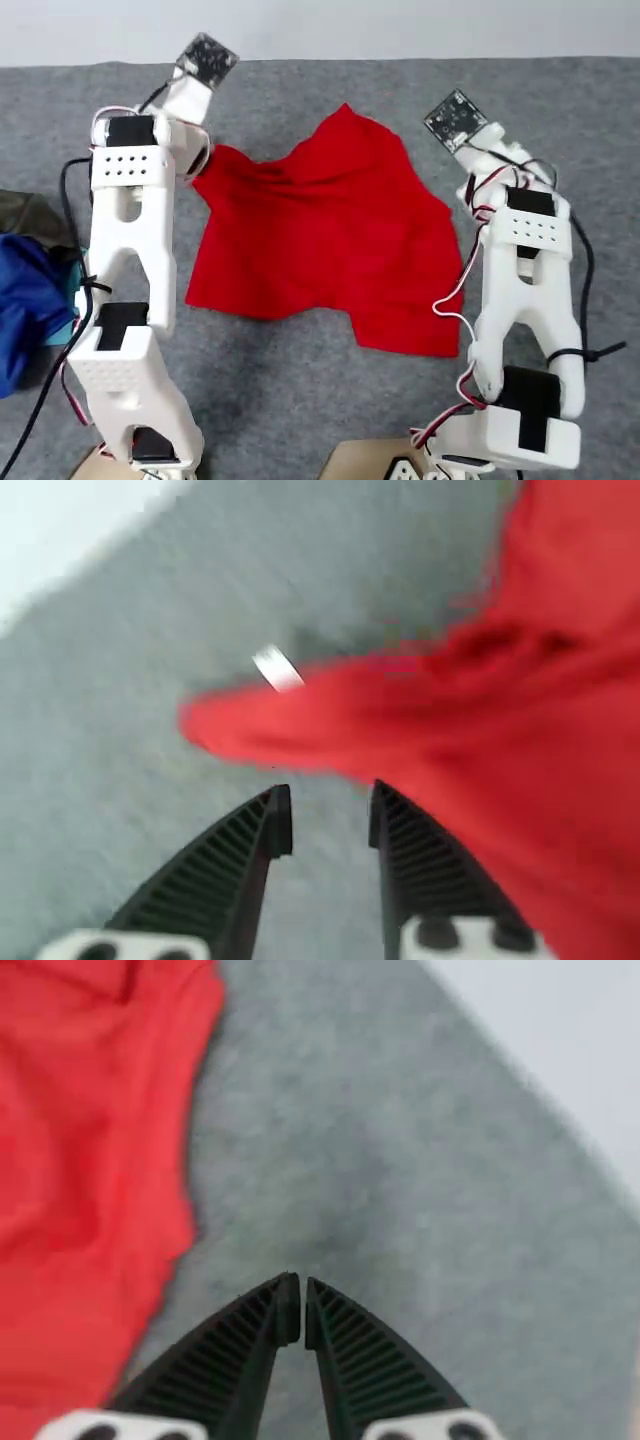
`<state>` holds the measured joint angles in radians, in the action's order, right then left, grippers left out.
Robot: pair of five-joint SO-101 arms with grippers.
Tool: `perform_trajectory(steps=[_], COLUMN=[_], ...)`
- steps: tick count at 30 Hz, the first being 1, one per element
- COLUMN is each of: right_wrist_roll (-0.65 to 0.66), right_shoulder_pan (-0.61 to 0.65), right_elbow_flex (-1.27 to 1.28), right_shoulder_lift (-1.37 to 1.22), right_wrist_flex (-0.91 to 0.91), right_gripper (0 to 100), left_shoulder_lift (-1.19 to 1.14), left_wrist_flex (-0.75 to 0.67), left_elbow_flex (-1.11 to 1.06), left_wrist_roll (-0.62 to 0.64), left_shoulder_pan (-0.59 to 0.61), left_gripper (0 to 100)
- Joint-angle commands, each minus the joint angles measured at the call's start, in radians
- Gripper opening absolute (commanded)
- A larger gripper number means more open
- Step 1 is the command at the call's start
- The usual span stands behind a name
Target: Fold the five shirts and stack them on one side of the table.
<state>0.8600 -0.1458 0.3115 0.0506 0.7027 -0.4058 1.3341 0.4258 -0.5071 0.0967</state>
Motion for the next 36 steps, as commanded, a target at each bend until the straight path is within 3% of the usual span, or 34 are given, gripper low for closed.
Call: perform_trajectory(steps=[1,9,16,21,25,32,36], right_wrist_roll=[-0.075,-0.249,-0.365,-0.393,-0.404,-0.506,-0.543], right_shoulder_pan=[0.015,0.044,0.119,0.101,0.053,0.022,0.053], right_elbow_flex=[-0.017,-0.089,-0.163,-0.16,-0.158,-0.068,0.021], right_shoulder_lift=[0.027,0.025,0.016,0.024,0.025,0.027,0.025], right_wrist_flex=[0.148,0.559,0.868,1.001,1.05,0.954,0.88], right_gripper=[0.9,1.1,0.9,0.9,0.9,2.0,17.0], left_shoulder_lift=[0.012,0.009,0.021,0.135,0.316,0.459,0.459], left_wrist_flex=[0.193,0.419,0.42,0.42,0.4,0.247,0.201], left_elbow_flex=[0.044,0.038,-0.048,-0.194,-0.358,-0.584,-0.639], left_wrist_roll=[0.012,0.08,0.213,0.256,0.256,0.259,0.287], left_shoulder_pan=[-0.005,-0.003,0.038,0.069,0.061,0.068,0.069], left_gripper=[16,16,16,16,16,16,16])
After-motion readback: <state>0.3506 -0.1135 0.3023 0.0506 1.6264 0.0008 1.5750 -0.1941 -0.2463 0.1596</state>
